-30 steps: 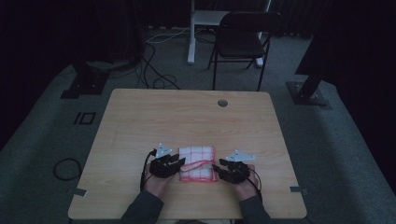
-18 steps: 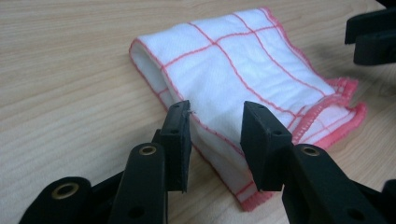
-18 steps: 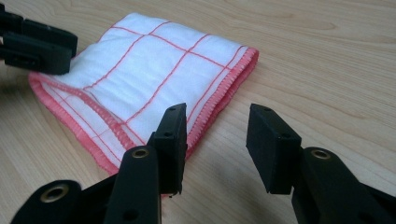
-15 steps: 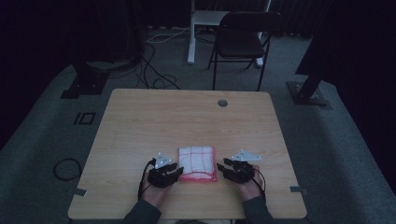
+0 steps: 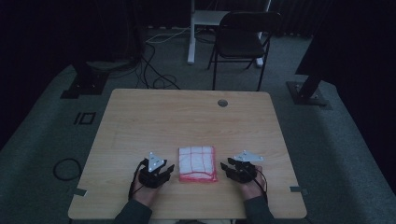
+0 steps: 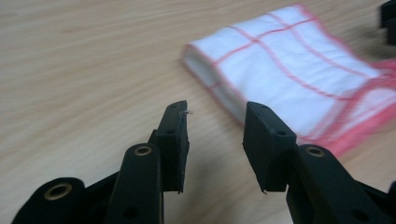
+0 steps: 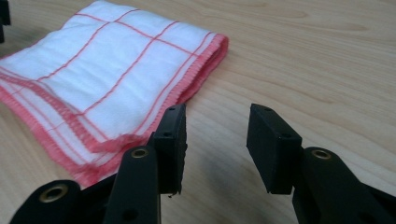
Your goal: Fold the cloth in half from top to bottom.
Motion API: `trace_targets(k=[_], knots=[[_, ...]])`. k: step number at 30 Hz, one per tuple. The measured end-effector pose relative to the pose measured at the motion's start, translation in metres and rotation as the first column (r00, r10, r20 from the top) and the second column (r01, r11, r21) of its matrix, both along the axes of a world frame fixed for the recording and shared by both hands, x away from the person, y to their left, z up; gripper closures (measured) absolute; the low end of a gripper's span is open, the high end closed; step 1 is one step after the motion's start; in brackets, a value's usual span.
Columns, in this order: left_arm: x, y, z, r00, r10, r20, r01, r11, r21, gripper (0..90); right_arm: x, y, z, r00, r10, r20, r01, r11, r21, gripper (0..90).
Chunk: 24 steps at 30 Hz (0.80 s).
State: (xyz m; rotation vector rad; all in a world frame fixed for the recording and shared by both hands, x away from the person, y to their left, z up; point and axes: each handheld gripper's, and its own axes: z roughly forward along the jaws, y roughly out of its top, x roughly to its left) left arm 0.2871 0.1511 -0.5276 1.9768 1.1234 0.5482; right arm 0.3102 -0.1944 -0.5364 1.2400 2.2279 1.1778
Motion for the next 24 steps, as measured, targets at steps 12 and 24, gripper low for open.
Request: trace_targets(k=[12,24], knots=[[0.013,0.018,-0.008,0.9973,0.072,0.014,-0.072,0.9960,0.053,59.1,0.005,-0.005,-0.003,0.9998,-0.016,-0.010,0.016,1.000,-0.001,56.9],[0.022,0.033,-0.009,0.9914,0.130,0.013,-0.130,0.9910,0.032,58.3,0.009,-0.010,-0.004,0.9993,-0.032,-0.020,0.032,0.999,0.004,56.6]])
